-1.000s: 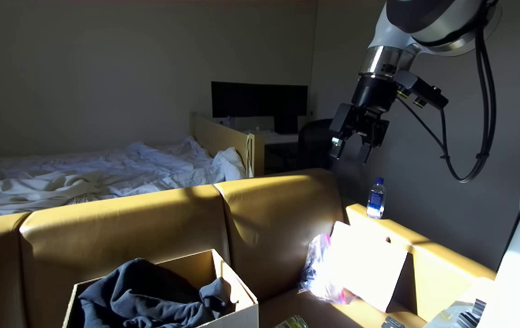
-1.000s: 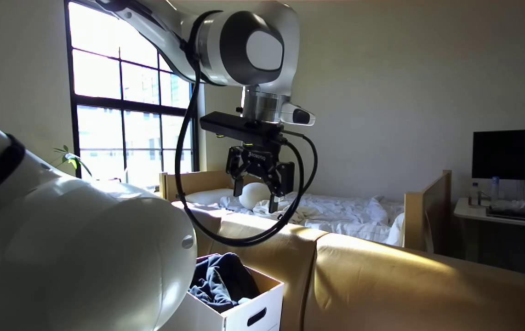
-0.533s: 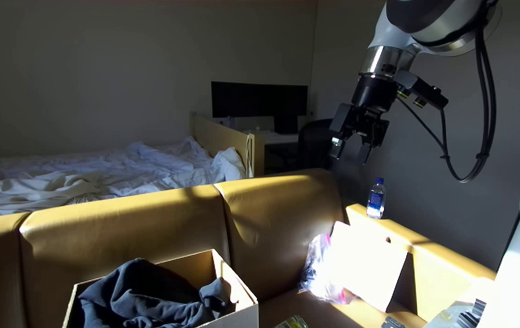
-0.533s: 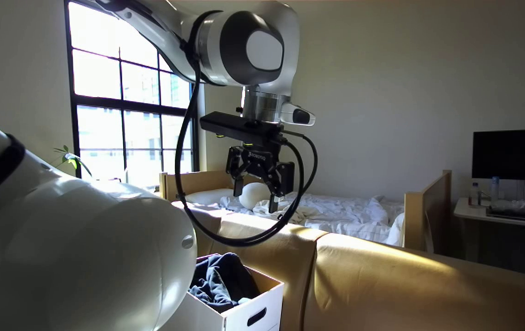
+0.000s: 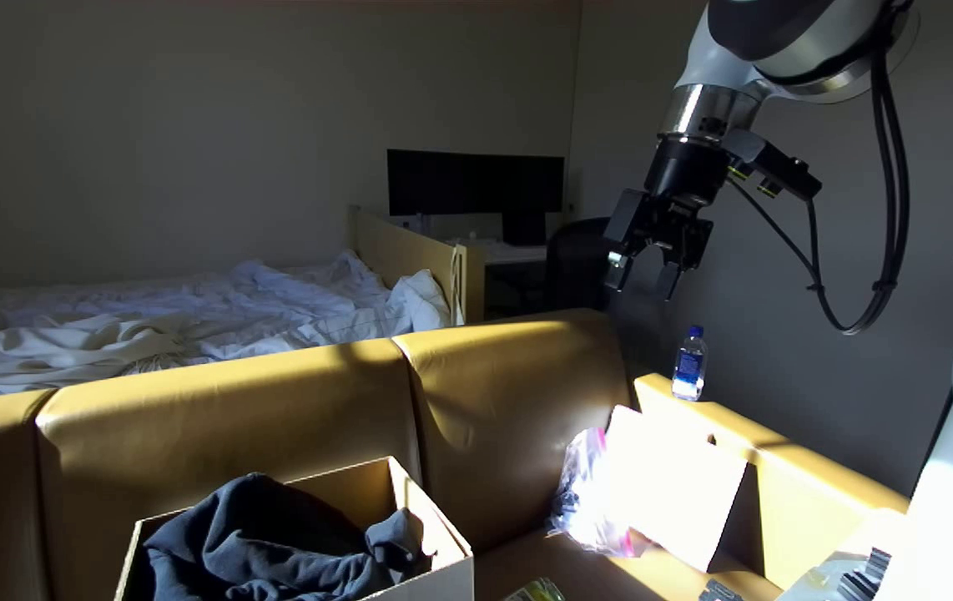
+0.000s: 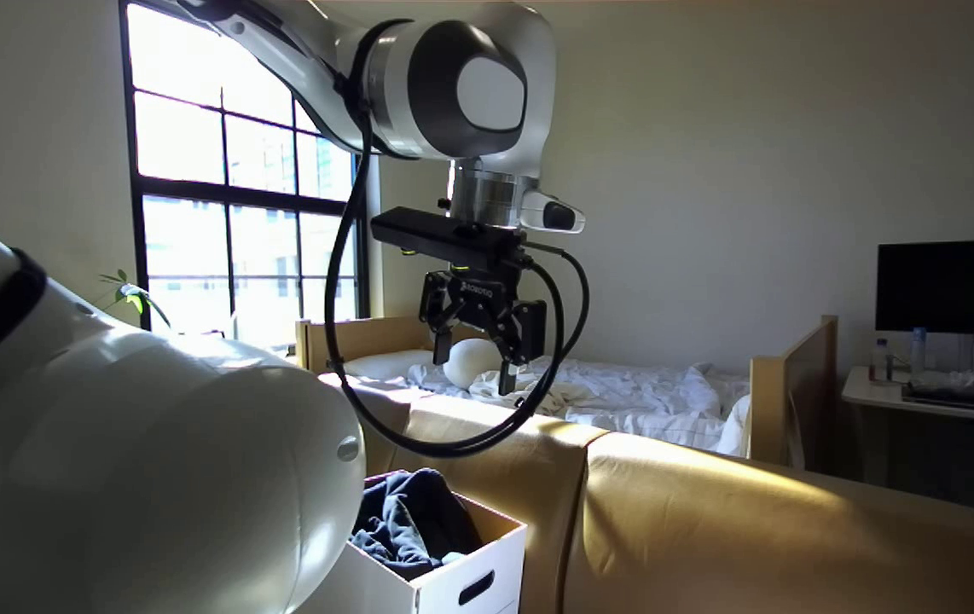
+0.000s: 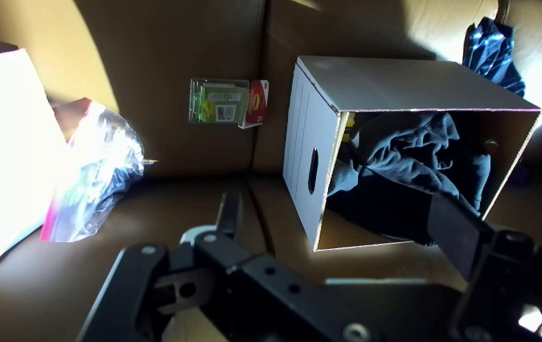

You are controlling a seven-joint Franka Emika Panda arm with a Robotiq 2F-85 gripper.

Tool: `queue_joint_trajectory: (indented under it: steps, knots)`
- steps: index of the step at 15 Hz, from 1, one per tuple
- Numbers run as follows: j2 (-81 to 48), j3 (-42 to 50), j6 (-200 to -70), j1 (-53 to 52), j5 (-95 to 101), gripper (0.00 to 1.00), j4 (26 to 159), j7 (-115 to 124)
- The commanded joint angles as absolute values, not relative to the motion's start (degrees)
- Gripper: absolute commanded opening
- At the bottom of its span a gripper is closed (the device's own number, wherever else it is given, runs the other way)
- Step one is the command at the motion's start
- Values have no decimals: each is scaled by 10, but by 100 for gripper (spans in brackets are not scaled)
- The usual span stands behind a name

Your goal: Pick up the bottle and put it in the box

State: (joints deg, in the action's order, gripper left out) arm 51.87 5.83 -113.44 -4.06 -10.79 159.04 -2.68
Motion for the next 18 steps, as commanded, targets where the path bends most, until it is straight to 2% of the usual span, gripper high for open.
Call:
queue_joint_trajectory:
  steps: [1,11,18]
  knots:
    - [518,51,-1132,-31,-115,100,1589,-33]
    - [509,54,-1129,-33,-111,100,1583,-42]
    - [438,192,-1092,1,-60,100,1477,-209]
